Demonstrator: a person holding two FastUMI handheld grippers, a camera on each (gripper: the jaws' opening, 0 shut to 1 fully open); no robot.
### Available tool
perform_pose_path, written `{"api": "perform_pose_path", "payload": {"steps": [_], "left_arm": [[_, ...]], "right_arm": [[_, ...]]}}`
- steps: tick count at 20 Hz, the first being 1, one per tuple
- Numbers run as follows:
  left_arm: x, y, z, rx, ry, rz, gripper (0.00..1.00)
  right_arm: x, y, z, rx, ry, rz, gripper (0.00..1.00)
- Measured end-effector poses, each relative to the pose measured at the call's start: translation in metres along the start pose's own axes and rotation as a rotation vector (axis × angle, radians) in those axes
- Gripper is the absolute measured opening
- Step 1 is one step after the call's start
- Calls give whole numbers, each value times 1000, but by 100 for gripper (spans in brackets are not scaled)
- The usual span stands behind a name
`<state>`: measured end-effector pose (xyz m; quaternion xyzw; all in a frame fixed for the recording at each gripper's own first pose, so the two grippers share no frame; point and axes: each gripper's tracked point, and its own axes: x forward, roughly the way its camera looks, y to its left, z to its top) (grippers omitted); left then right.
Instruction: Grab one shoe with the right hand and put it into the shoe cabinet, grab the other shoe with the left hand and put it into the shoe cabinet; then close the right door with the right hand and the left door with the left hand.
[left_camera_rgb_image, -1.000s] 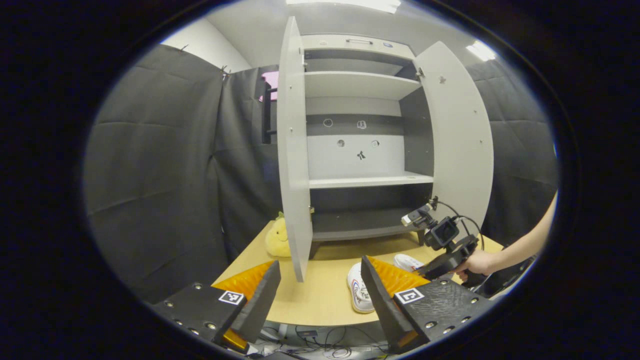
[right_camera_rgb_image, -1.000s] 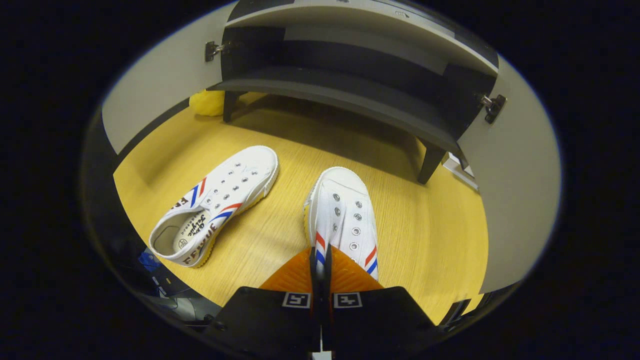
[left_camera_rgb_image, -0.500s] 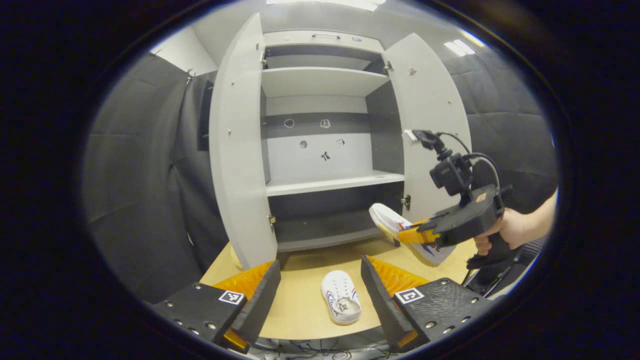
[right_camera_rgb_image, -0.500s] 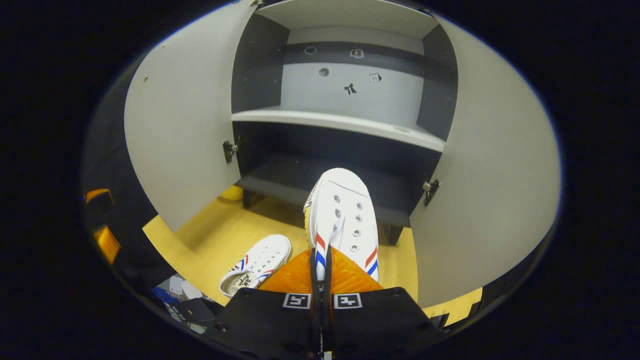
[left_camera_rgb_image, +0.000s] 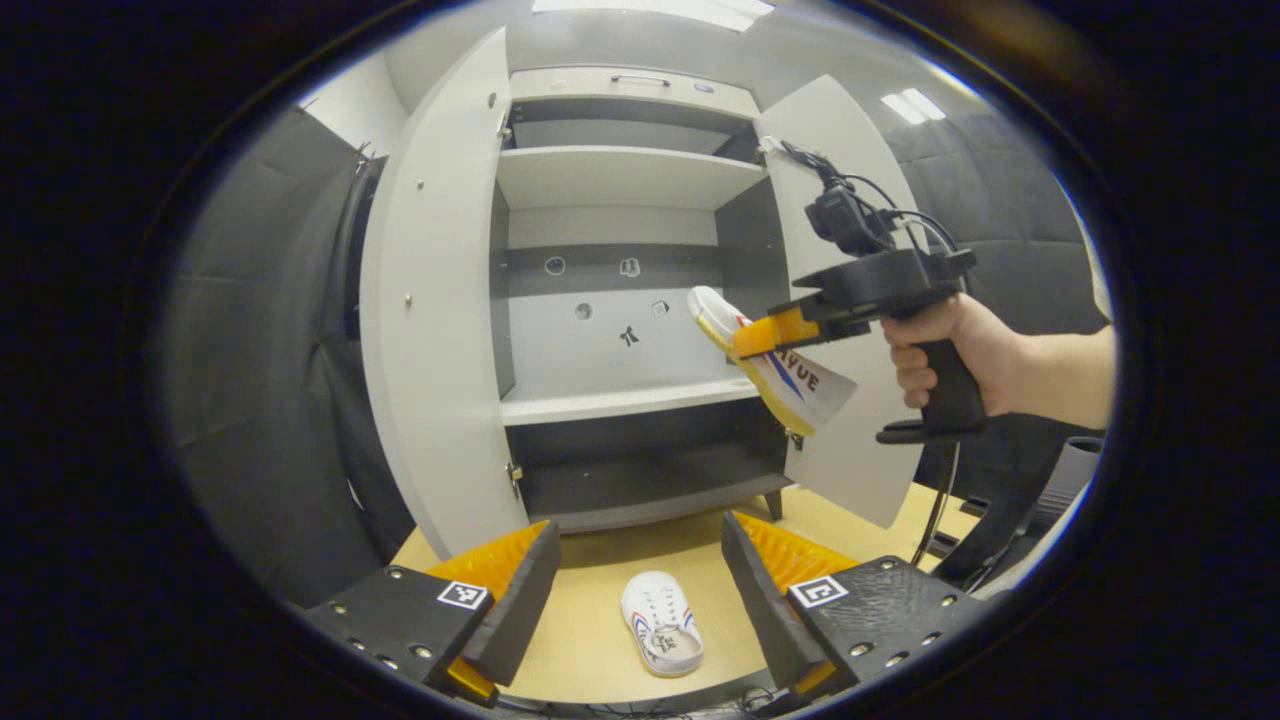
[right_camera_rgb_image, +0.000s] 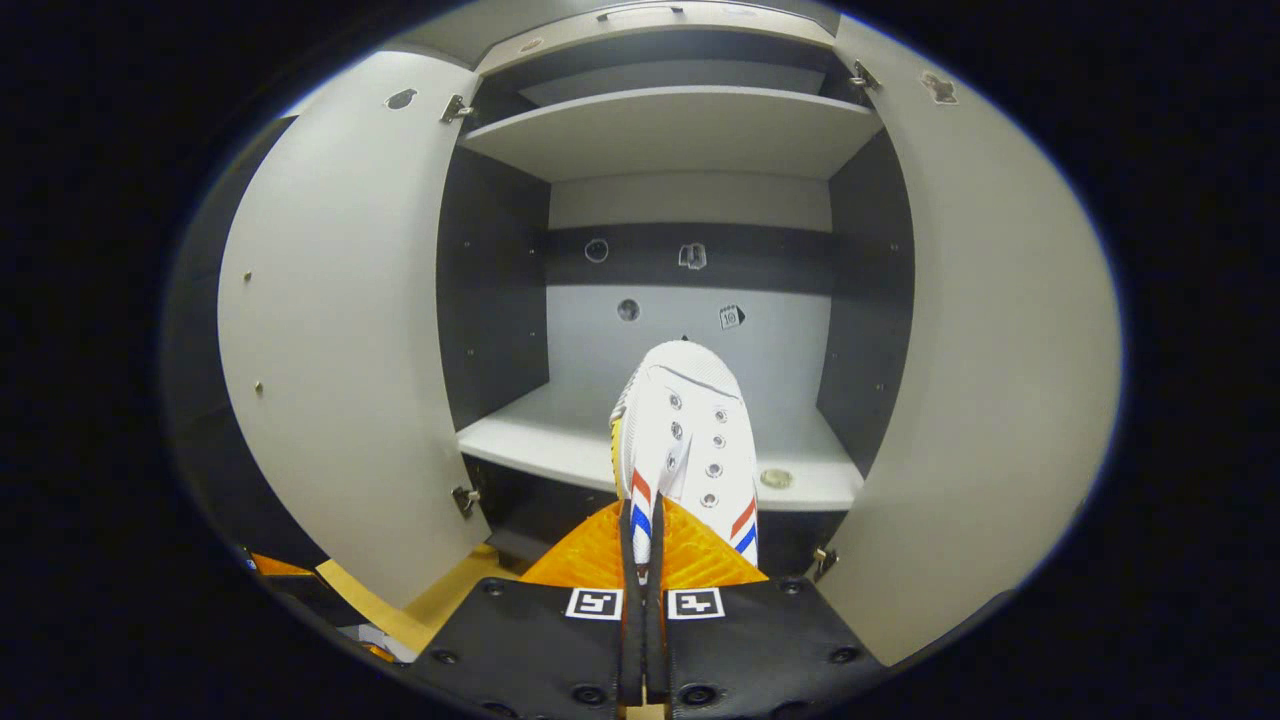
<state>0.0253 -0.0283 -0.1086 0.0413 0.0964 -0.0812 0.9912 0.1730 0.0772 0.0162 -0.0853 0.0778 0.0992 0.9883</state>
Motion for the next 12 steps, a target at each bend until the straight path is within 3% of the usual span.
{"api": "perform_pose_path", "payload": {"steps": [7, 12], "left_arm": [[26, 12, 32, -154, -32, 86, 93], [22, 24, 41, -126, -21, 205, 93]], "right_arm": [[77, -32, 71, 22, -144, -40, 0], [144, -52, 82, 70, -152, -54, 2]]}}
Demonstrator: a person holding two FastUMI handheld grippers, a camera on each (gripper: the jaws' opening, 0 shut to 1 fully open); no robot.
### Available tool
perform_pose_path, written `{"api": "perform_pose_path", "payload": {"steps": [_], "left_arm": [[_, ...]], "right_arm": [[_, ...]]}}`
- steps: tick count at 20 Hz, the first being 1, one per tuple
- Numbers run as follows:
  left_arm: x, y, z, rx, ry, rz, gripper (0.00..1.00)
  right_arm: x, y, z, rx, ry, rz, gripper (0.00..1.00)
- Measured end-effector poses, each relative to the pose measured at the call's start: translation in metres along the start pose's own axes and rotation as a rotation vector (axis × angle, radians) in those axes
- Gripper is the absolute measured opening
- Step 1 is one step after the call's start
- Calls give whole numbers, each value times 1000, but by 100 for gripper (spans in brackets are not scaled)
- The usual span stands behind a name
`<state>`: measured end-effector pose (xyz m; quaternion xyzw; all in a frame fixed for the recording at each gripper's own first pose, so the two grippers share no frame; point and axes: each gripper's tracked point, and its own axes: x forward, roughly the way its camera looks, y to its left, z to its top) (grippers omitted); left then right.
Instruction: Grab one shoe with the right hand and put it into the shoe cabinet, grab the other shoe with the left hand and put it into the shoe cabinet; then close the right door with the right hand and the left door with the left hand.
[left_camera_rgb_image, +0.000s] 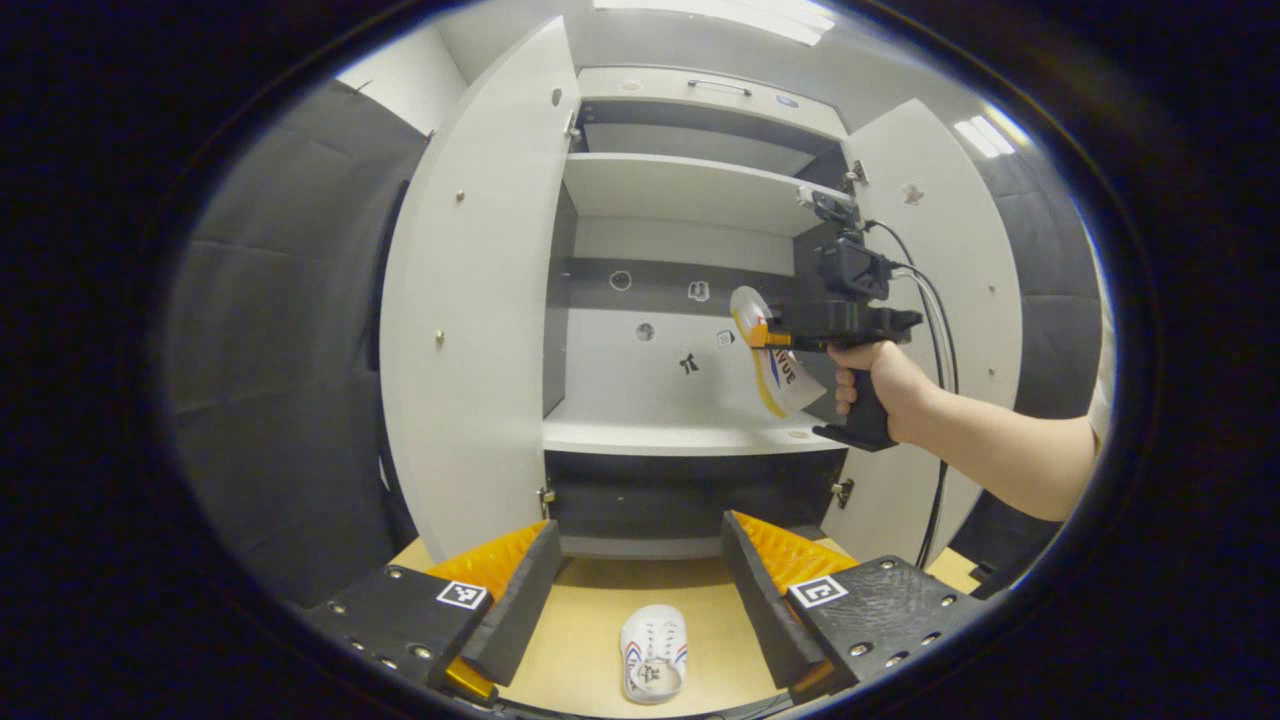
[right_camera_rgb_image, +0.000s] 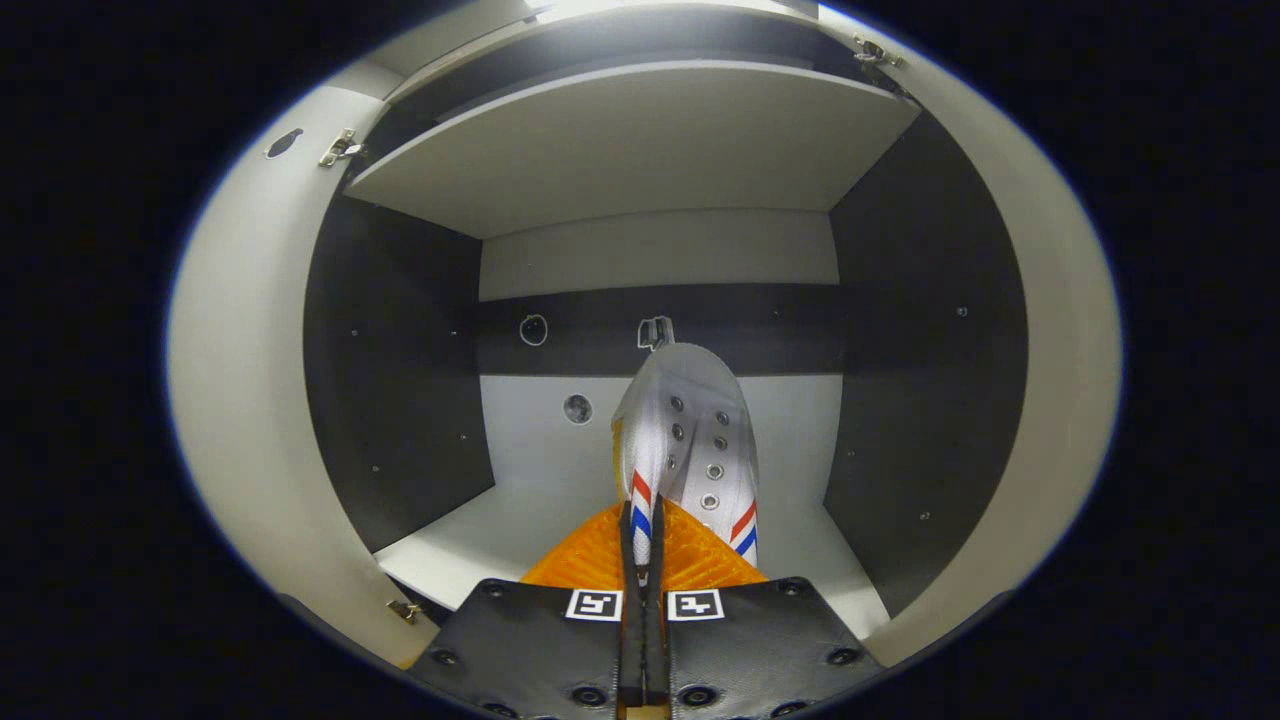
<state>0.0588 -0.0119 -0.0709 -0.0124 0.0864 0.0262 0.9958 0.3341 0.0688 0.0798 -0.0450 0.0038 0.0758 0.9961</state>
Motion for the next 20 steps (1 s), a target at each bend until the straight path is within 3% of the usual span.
{"api": "perform_pose_path", "payload": {"steps": [8, 13, 20], "left_arm": [[12, -4, 14, 42, 21, 124, 93], [26, -9, 13, 68, 40, 138, 93], [40, -24, 11, 8, 37, 133, 93]], "right_arm": [[76, -20, -27, 80, 62, -38, 2], [94, -22, -48, 106, 107, -35, 2], [108, -36, -57, 178, 131, -73, 6]]}}
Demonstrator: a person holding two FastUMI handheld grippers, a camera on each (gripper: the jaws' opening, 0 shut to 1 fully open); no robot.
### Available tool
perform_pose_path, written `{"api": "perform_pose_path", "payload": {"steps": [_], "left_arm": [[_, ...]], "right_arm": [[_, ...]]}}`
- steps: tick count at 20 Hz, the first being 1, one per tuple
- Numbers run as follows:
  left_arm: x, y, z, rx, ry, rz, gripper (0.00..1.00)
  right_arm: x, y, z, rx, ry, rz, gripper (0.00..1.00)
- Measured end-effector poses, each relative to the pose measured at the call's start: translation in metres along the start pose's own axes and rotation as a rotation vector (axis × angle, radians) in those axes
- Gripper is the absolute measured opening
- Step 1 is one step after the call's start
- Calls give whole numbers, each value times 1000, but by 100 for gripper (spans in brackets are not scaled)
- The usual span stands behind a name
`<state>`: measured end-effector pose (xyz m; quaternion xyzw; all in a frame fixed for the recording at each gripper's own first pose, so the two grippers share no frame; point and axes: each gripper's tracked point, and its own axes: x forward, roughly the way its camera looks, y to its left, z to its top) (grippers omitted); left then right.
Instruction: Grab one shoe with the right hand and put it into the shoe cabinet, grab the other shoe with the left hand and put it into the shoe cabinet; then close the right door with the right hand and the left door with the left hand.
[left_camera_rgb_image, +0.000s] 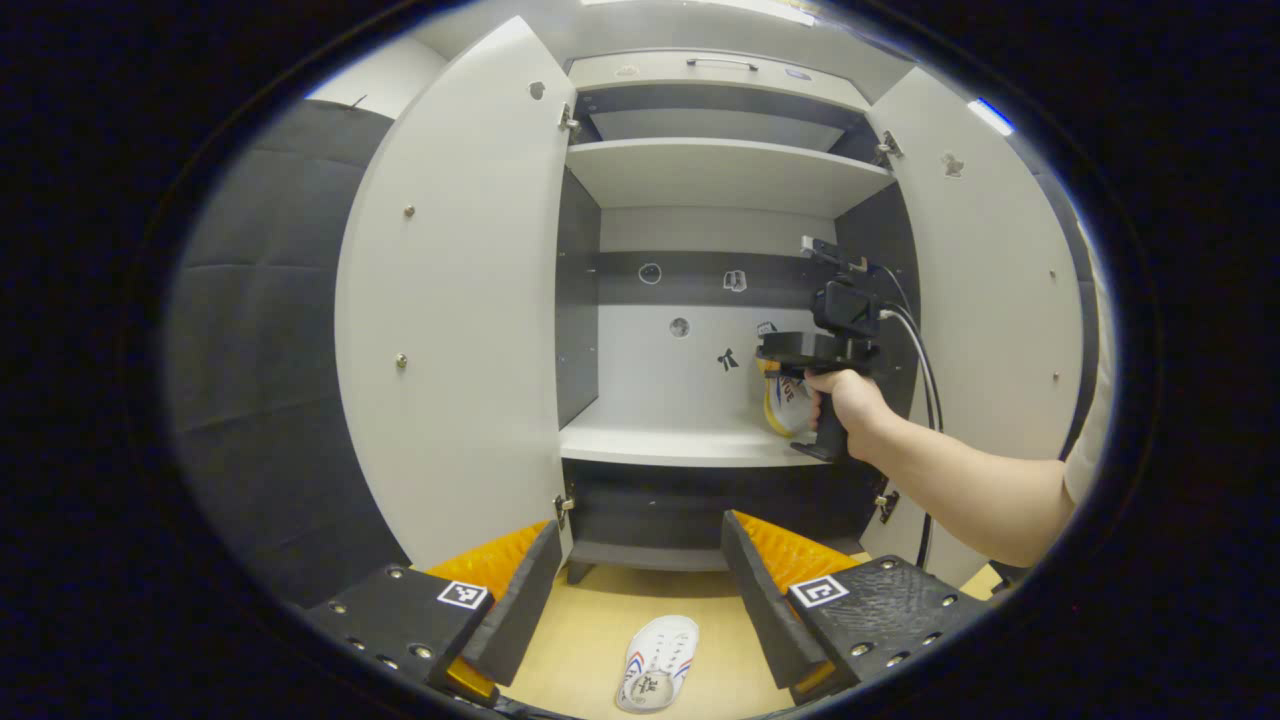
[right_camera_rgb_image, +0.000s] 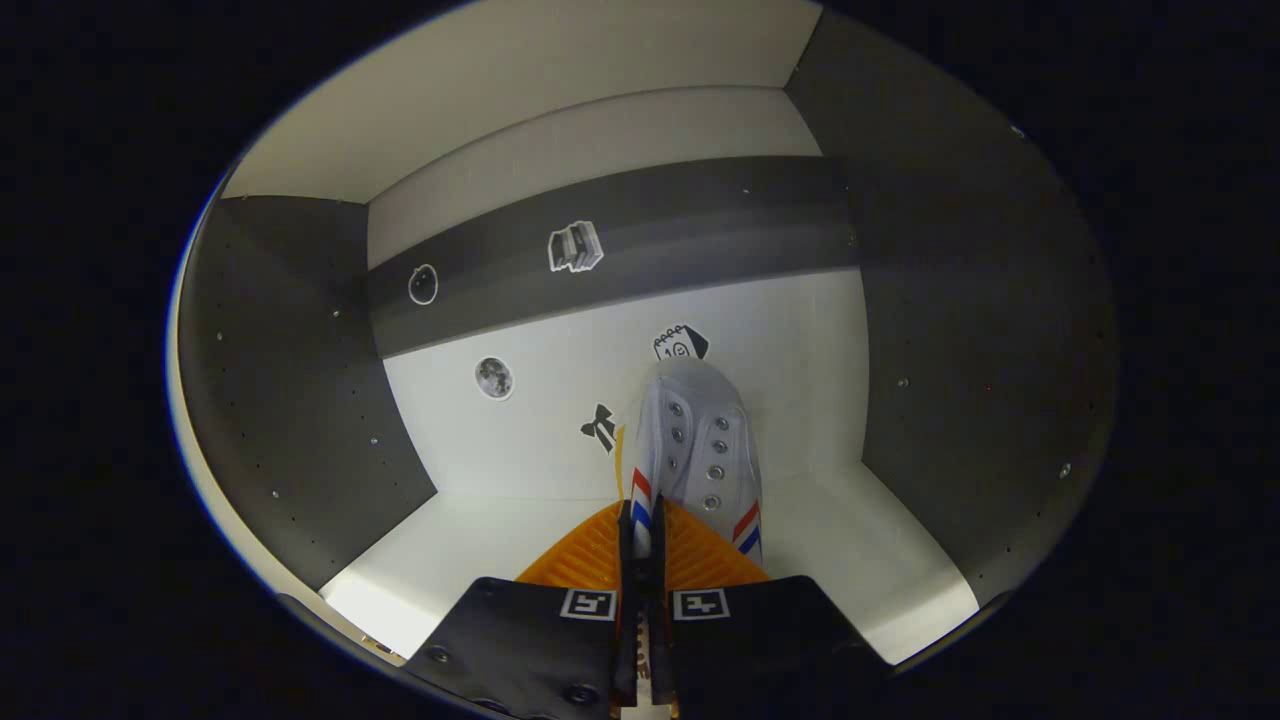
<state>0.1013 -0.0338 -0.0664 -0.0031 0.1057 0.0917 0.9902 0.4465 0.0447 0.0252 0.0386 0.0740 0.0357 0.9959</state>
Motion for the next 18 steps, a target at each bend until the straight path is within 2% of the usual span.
{"api": "perform_pose_path", "payload": {"steps": [3, 4, 7, 10, 15, 16, 17, 18], "left_arm": [[-8, -1, -3, -2, -8, -24, 92], [-10, 2, -4, 0, -10, -29, 93], [-19, 13, -14, -24, -5, -66, 93], [-32, 29, -18, -23, -2, -128, 93], [-48, 52, -53, 50, 51, -229, 93], [-51, 53, -61, 43, 64, -250, 93], [-54, 54, -69, 33, 75, -270, 93], [-56, 56, -77, 26, 89, -289, 93]], "right_arm": [[-4, -2, -5, 25, 14, -4, 21], [-7, -1, 2, 23, -7, -1, 36], [-38, 4, 14, -52, -59, -35, 100], [-84, 16, 16, -95, -94, -60, 98], [-179, 31, -4, -135, -154, -88, 100], [-197, 32, -11, -155, -159, -95, 92], [-217, 32, -21, -174, -161, -104, 98], [-236, 33, -31, -191, -160, -110, 99]]}}
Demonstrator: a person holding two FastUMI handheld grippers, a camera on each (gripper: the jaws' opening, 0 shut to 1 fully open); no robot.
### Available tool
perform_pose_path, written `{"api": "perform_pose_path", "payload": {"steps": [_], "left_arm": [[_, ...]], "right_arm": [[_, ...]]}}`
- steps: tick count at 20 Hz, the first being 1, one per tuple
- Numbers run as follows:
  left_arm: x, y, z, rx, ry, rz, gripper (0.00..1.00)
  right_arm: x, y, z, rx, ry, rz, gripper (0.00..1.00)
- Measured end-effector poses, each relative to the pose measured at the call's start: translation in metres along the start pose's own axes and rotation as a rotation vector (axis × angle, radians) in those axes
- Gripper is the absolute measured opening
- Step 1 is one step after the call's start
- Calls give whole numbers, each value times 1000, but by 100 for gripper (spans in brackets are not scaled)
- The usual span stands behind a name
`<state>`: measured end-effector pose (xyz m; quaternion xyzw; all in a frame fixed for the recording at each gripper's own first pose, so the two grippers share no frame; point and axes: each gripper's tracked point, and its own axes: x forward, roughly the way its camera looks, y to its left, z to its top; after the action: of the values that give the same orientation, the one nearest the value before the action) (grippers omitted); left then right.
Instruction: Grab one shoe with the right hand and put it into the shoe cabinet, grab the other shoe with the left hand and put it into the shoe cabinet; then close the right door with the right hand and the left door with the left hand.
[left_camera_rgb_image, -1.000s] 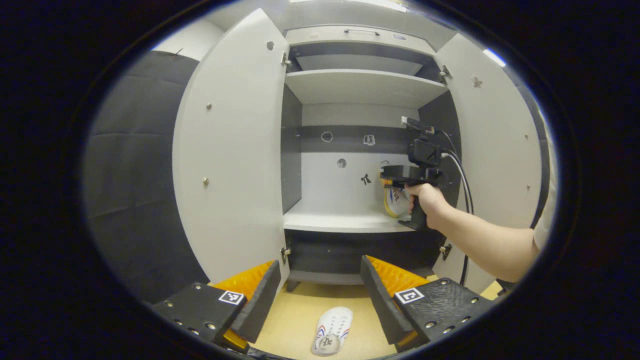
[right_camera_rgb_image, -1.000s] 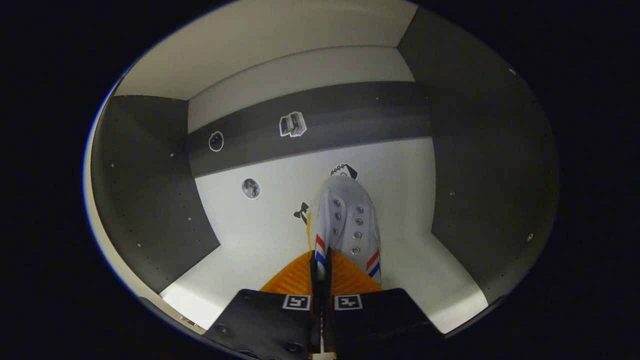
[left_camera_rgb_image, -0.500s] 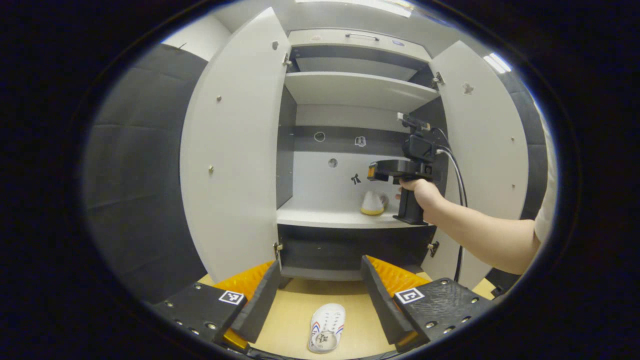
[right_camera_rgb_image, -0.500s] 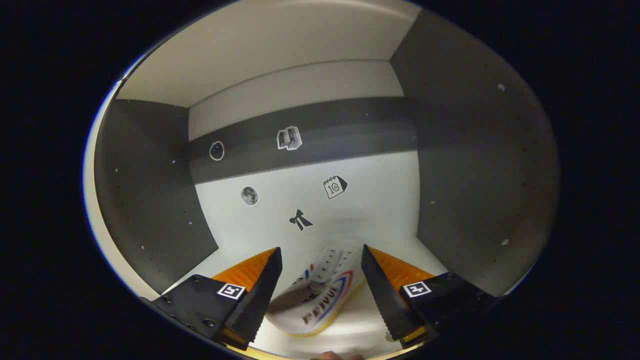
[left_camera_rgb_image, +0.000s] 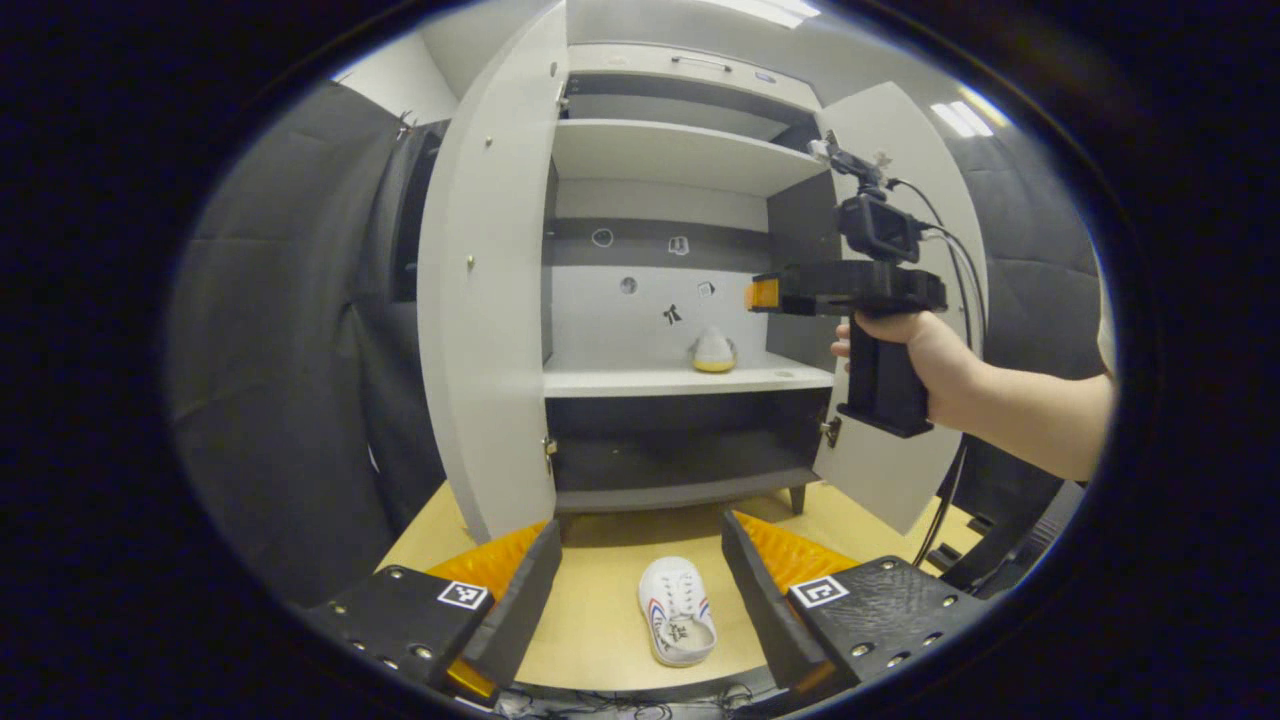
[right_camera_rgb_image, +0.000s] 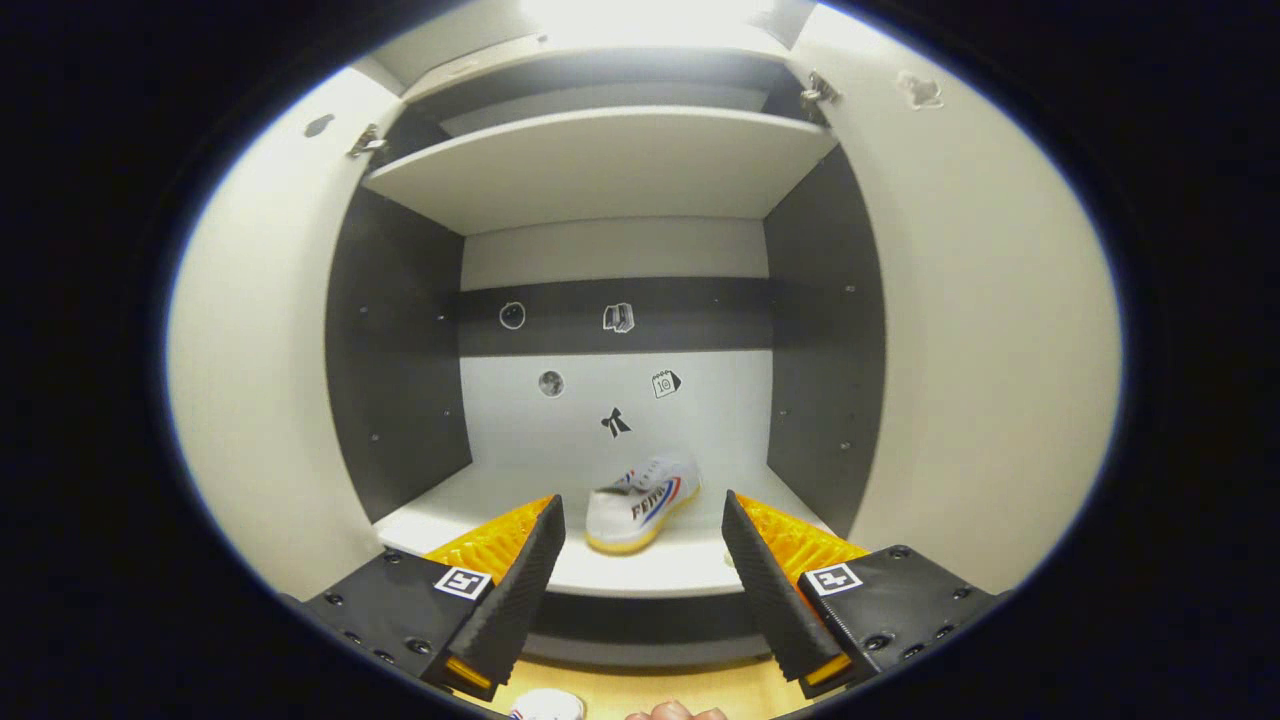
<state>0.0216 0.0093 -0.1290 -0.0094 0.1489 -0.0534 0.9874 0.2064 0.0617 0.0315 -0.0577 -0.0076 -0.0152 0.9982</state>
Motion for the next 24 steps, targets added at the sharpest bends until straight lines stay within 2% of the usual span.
{"api": "perform_pose_path", "payload": {"steps": [1, 2, 3, 4, 5, 6, 7, 9, 10, 12, 16, 19, 20, 21, 22, 23, 24], "left_arm": [[-1, 1, -10, -4, 15, -16, 93], [0, 3, -19, -4, 30, -32, 93], [2, 3, -29, -3, 48, -49, 93], [6, 4, -38, 2, 63, -66, 93], [10, 4, -48, 10, 80, -84, 92], [15, 3, -57, 20, 97, -100, 93], [19, 3, -67, 27, 117, -115, 93], [32, -1, -86, 22, 164, -140, 93], [38, -3, -97, 11, 191, -148, 93], [49, -11, -117, -15, 239, -162, 93], [86, -15, -162, 3, 336, -147, 93], [115, -15, -205, 6, 432, -132, 93], [125, -15, -218, 4, 466, -131, 93], [132, -14, -232, 4, 501, -126, 93], [139, -13, -245, 5, 538, -122, 93], [143, -11, -254, 6, 568, -114, 93], [148, -10, -260, -1, 591, -109, 94]], "right_arm": [[-20, -3, -8, -9, 2, -7, 100], [-37, -5, -17, -14, 10, -21, 93], [-55, -9, -27, -10, 23, -36, 93], [-72, -12, -37, 0, 44, -53, 99], [-88, -18, -48, 5, 66, -68, 99], [-103, -26, -58, 5, 88, -92, 94], [-117, -36, -66, -1, 108, -118, 99], [-145, -57, -80, -7, 137, -179, 95], [-157, -68, -84, 1, 146, -207, 99], [-183, -91, -94, 25, 163, -266, 99], [-225, -140, -110, 40, 198, -390, 99], [-249, -174, -121, 35, 229, -455, 99], [-256, -185, -125, 26, 243, -476, 95], [-261, -197, -128, 19, 258, -494, 99], [-265, -207, -129, 19, 267, -509, 95], [-268, -216, -126, 24, 271, -524, 99], [-268, -227, -125, 31, 271, -542, 95]]}}
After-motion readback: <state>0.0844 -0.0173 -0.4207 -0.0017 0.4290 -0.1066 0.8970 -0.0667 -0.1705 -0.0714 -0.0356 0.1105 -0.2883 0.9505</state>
